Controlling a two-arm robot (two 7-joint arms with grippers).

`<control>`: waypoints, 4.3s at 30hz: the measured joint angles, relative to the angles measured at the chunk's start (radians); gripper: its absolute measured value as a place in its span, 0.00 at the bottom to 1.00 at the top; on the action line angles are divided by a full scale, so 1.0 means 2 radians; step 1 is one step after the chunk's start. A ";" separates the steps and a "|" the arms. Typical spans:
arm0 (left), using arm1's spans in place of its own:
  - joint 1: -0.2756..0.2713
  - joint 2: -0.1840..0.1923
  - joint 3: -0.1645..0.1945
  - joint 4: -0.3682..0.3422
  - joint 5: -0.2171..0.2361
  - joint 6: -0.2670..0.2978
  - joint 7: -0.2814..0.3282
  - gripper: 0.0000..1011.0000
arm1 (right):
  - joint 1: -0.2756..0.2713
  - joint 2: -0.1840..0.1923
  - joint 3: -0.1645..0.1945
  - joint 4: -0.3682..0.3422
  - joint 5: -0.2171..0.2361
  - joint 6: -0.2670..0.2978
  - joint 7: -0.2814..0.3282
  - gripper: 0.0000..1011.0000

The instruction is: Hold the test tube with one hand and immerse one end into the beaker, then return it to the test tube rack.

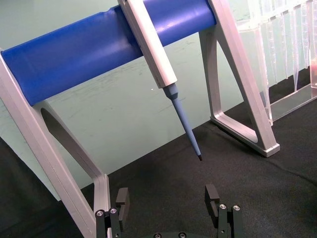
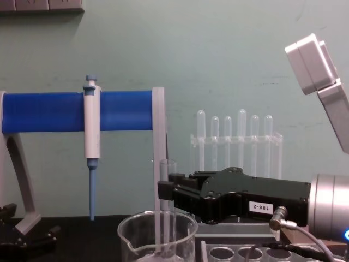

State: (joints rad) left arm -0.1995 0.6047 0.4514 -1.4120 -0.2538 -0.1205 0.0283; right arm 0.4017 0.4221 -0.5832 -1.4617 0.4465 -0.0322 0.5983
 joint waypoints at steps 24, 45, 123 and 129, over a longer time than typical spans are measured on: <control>0.000 0.000 0.000 0.000 0.000 0.000 0.000 0.99 | 0.000 0.000 0.000 0.000 0.000 0.000 0.000 0.24; 0.000 0.000 0.000 0.000 0.000 0.000 0.000 0.99 | 0.000 0.000 0.000 0.000 0.000 0.000 0.000 0.24; 0.000 0.000 0.000 0.000 0.000 0.000 0.000 0.99 | 0.000 0.000 0.000 0.000 0.000 0.000 0.000 0.24; 0.000 0.000 0.000 0.000 0.000 0.000 0.000 0.99 | 0.000 0.000 0.000 0.000 0.000 0.000 0.000 0.24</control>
State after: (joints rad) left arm -0.1996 0.6047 0.4514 -1.4120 -0.2539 -0.1205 0.0283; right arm 0.4017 0.4221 -0.5832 -1.4617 0.4465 -0.0322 0.5983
